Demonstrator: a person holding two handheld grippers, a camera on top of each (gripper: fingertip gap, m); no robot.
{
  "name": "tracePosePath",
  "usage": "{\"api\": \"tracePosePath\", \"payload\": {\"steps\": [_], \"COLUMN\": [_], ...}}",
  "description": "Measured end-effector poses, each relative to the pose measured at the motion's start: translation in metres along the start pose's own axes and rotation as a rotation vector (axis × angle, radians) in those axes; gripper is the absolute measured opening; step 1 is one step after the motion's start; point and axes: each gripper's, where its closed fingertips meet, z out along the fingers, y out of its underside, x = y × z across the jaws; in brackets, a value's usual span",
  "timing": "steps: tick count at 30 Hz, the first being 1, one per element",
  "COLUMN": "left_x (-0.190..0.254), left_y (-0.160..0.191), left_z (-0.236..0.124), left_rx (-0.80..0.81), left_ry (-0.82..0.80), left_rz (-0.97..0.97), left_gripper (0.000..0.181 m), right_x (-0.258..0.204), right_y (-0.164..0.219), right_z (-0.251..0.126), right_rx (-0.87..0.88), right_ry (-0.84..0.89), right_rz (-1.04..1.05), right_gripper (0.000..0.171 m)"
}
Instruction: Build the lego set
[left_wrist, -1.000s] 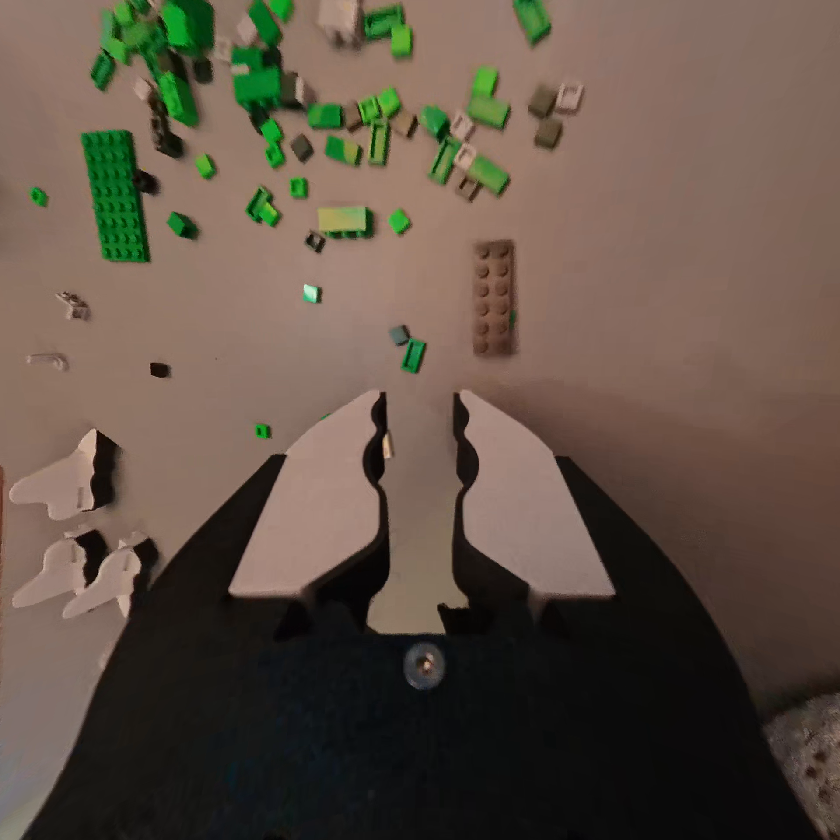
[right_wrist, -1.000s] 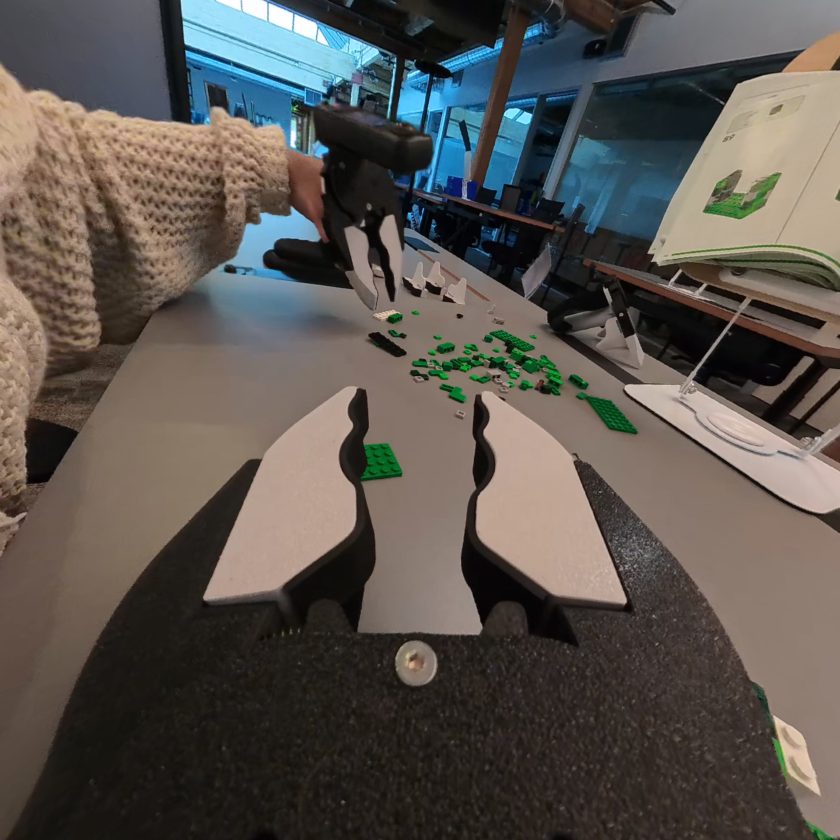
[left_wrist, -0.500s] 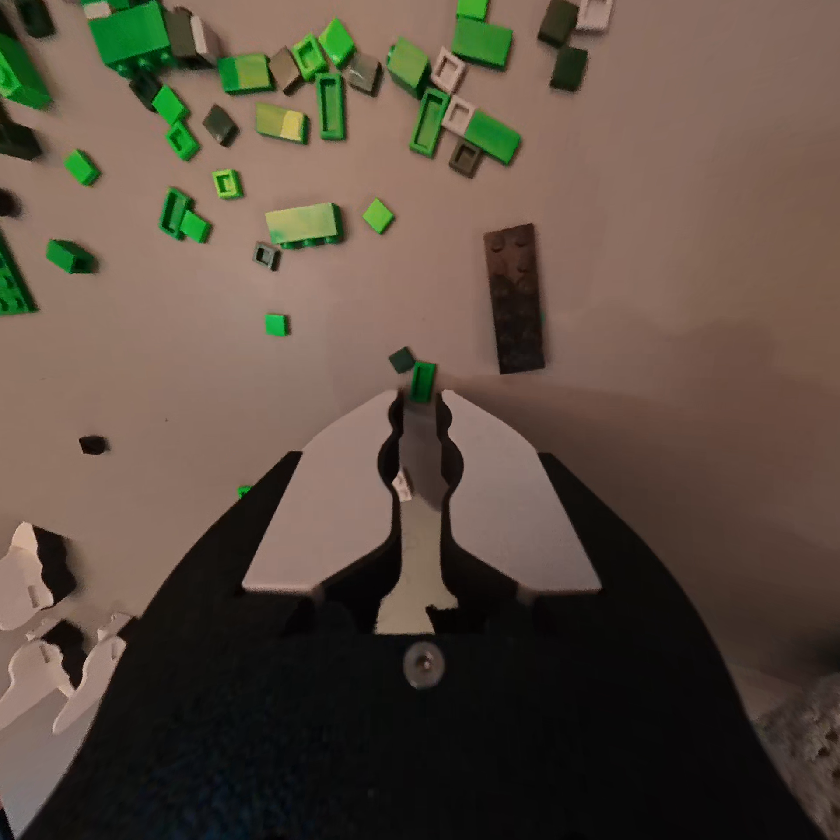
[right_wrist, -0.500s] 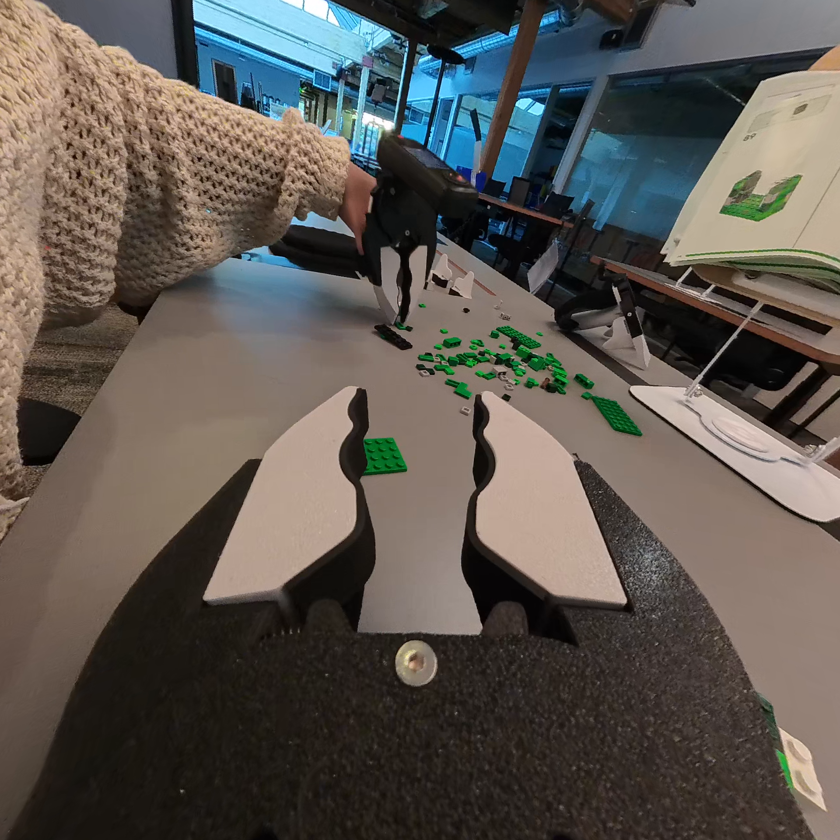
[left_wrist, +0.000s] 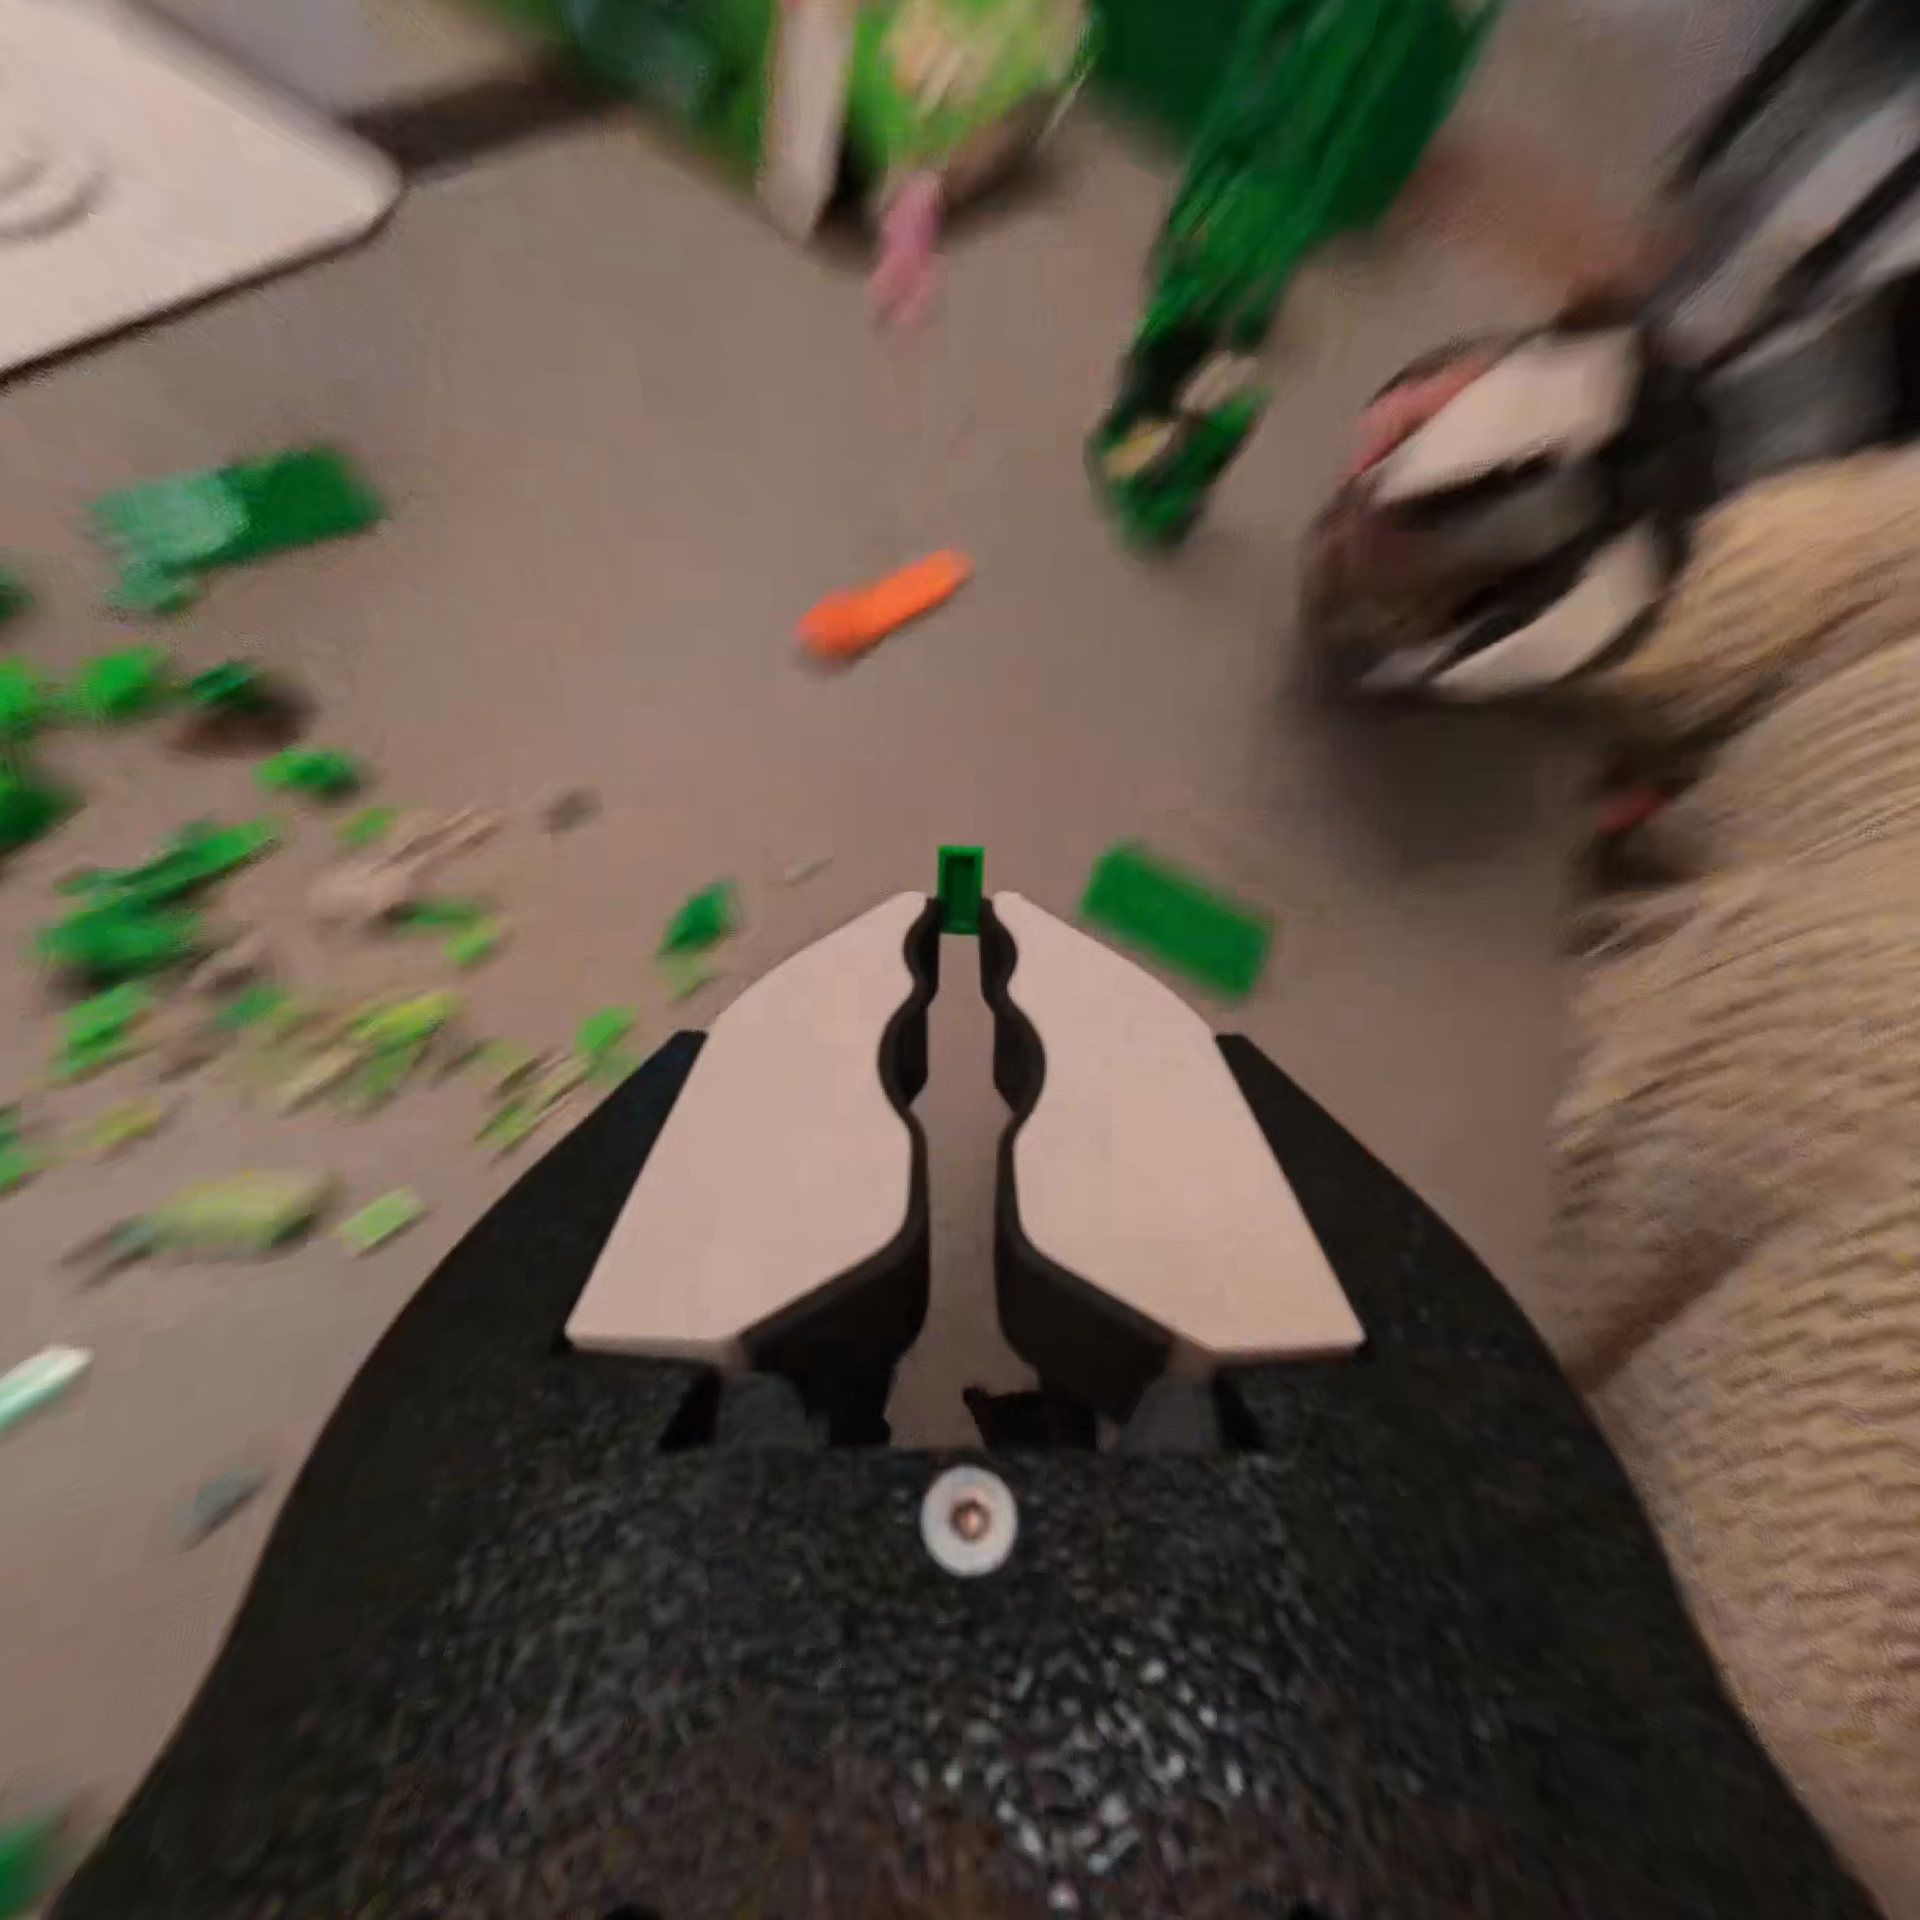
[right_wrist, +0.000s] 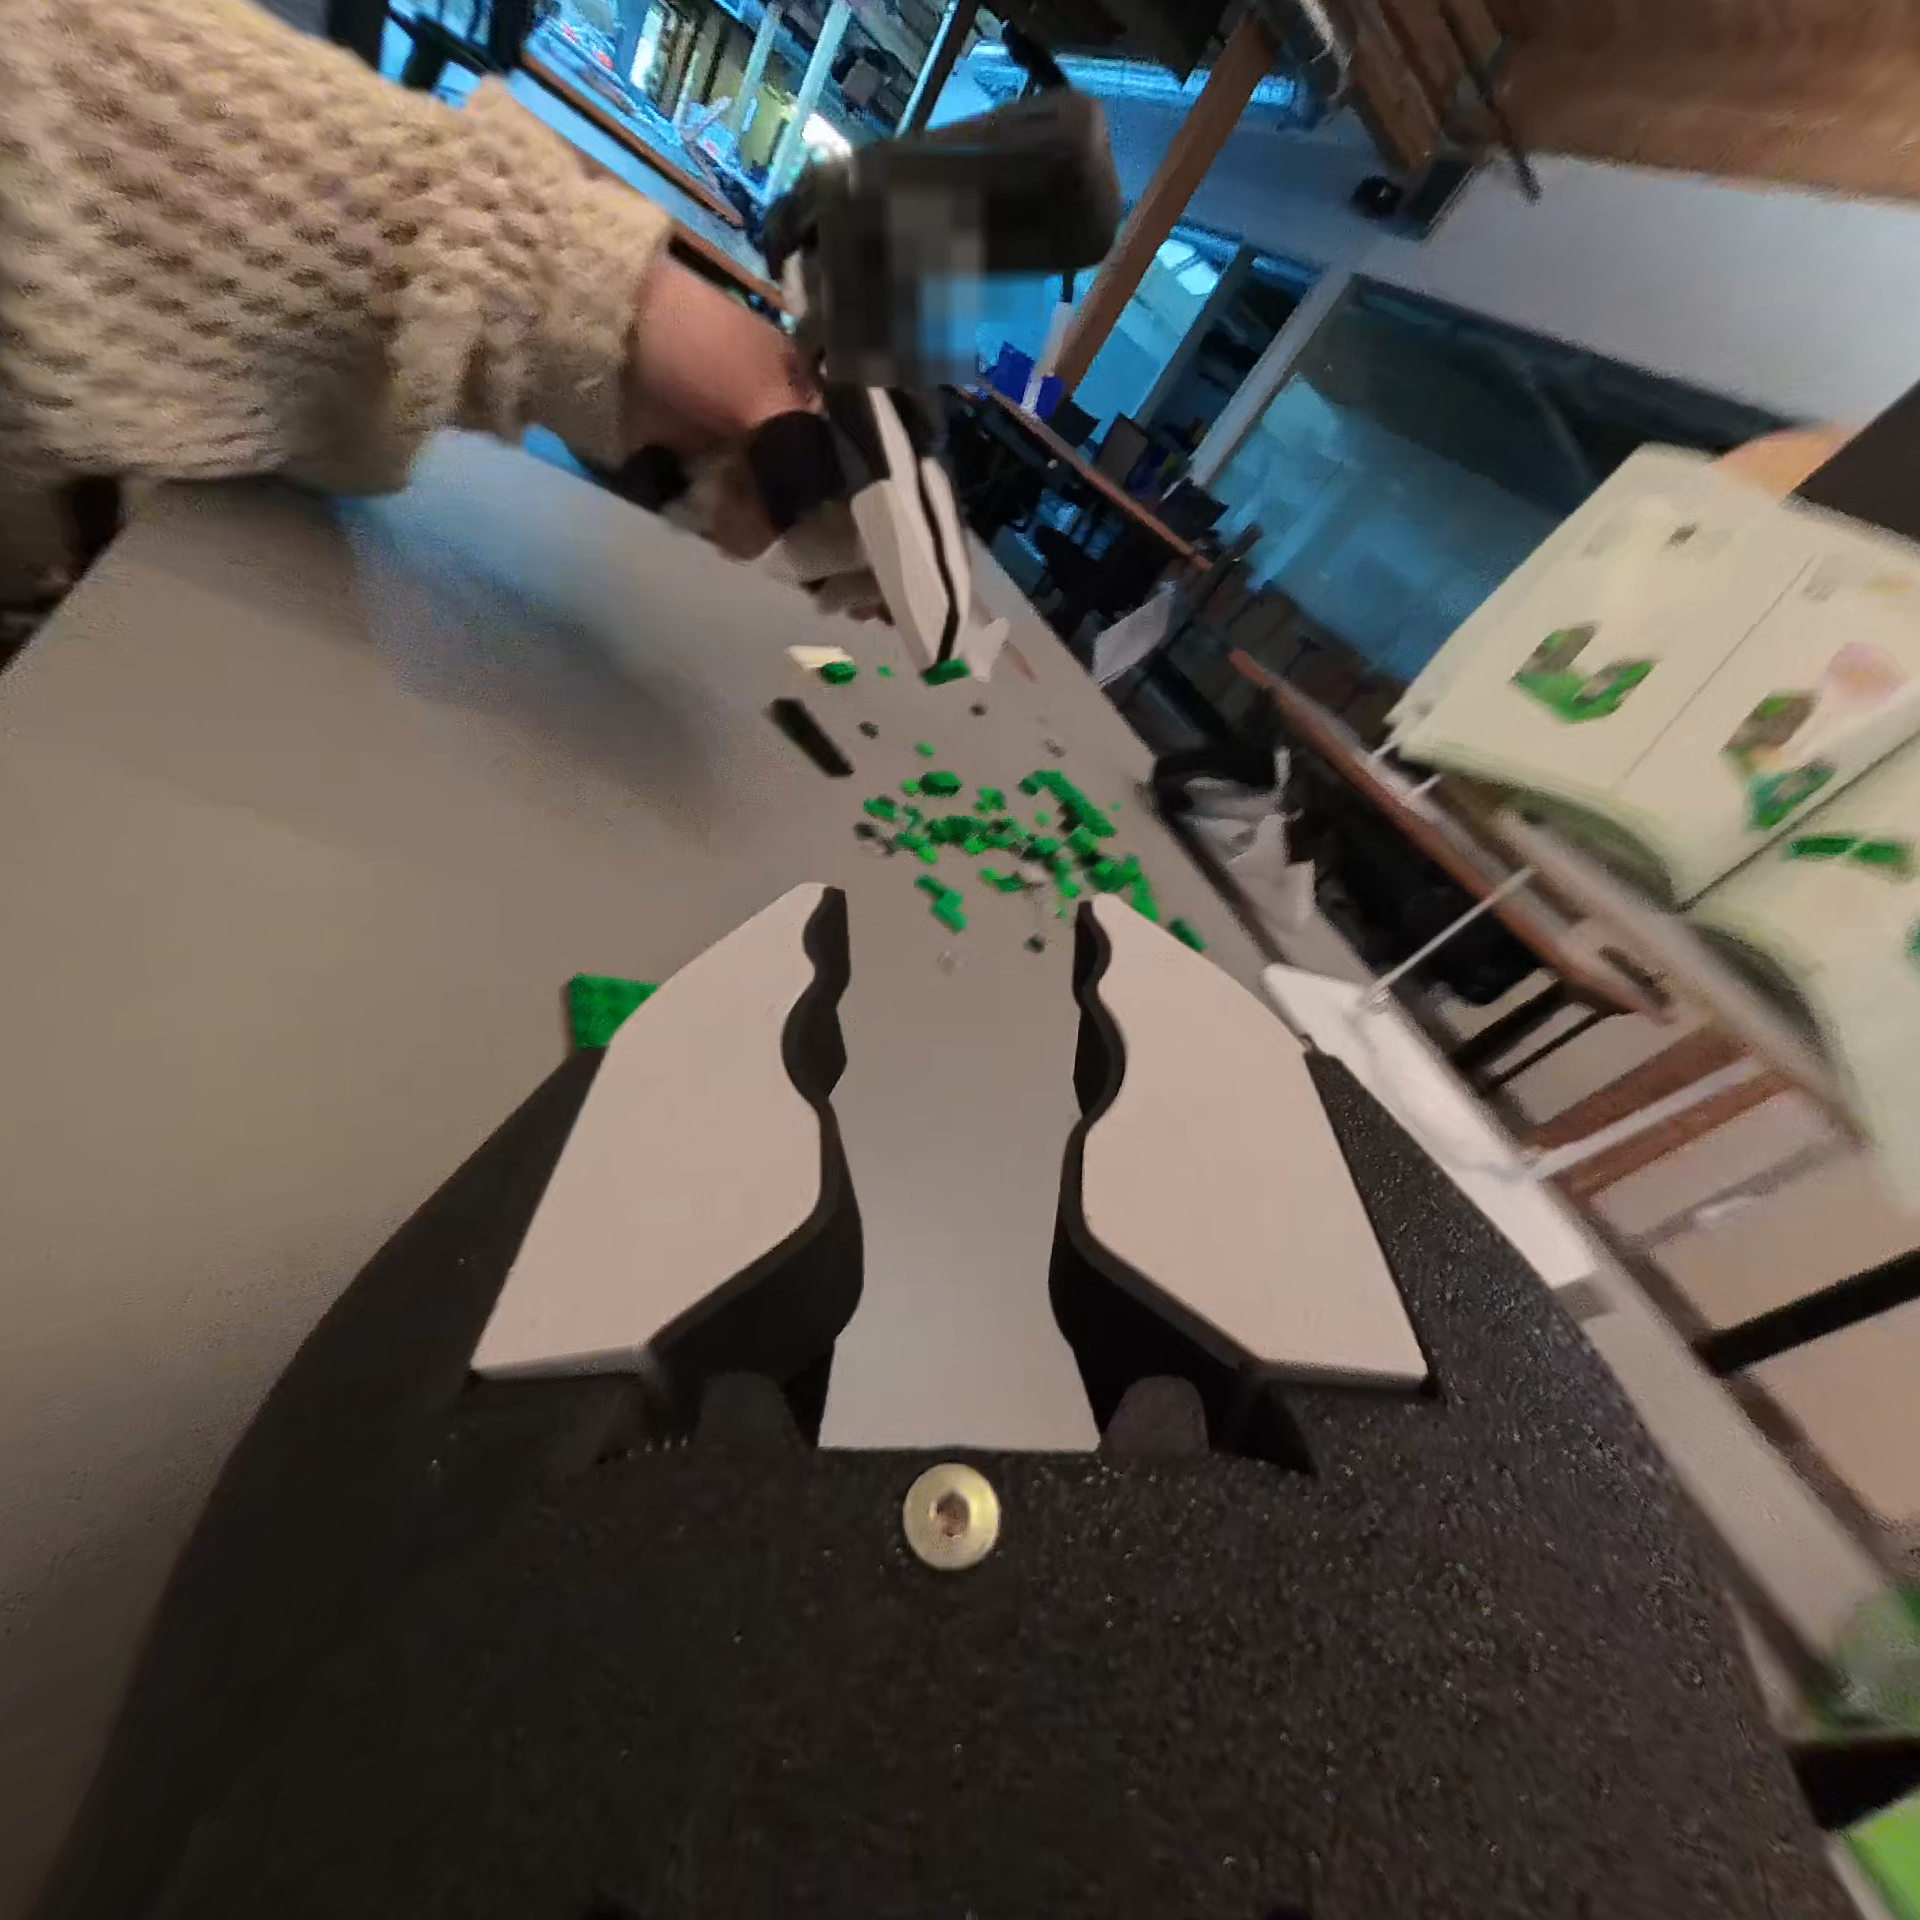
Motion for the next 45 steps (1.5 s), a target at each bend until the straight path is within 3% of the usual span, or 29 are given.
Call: {"api": "tracePosePath", "payload": {"steps": [1,4,9,19,22,26,31,36,42,45], "left_x": [0.024,0.076,0.108,0.122,0.122,0.110,0.051,0.039,0.039,0.039], "left_y": [-0.012,-0.034,-0.051,-0.046,-0.041,-0.032,-0.009,-0.007,-0.005,-0.003], "left_z": [0.010,0.026,0.030,0.039,0.043,0.049,0.037,0.011,-0.002,-0.003], "left_rx": [0.094,0.271,0.408,0.345,0.319,0.298,0.258,0.262,0.232,0.218], "left_ry": [0.101,0.386,0.686,0.749,0.741,0.632,0.181,0.003,-0.102,-0.119], "left_rz": [-0.056,-0.199,-0.347,-0.349,-0.346,-0.343,-0.236,-0.144,-0.053,-0.029], "left_gripper": [0.006,0.006,0.006,0.006,0.006,0.012,0.015,0.011,0.009,0.009], "right_x": [0.005,0.010,0.003,-0.001,-0.004,-0.008,-0.025,-0.047,-0.052,-0.048], "right_y": [-0.011,-0.039,-0.060,-0.061,-0.058,-0.042,0.050,0.094,0.094,0.094], "right_z": [0.002,0.008,0.021,0.031,0.033,0.033,0.012,-0.011,-0.009,-0.004], "right_rx": [0.018,0.042,-0.003,-0.078,-0.095,-0.169,-0.695,-1.026,-1.097,-1.093], "right_ry": [0.023,0.033,-0.024,-0.091,-0.115,-0.187,-0.461,-0.688,-0.761,-0.728], "right_rz": [-0.038,-0.159,-0.304,-0.377,-0.382,-0.356,-0.269,-0.166,-0.126,-0.136], "right_gripper": [0.042,0.045,0.049,0.037,0.017,0.017,0.017,0.017,0.017,0.027]}}
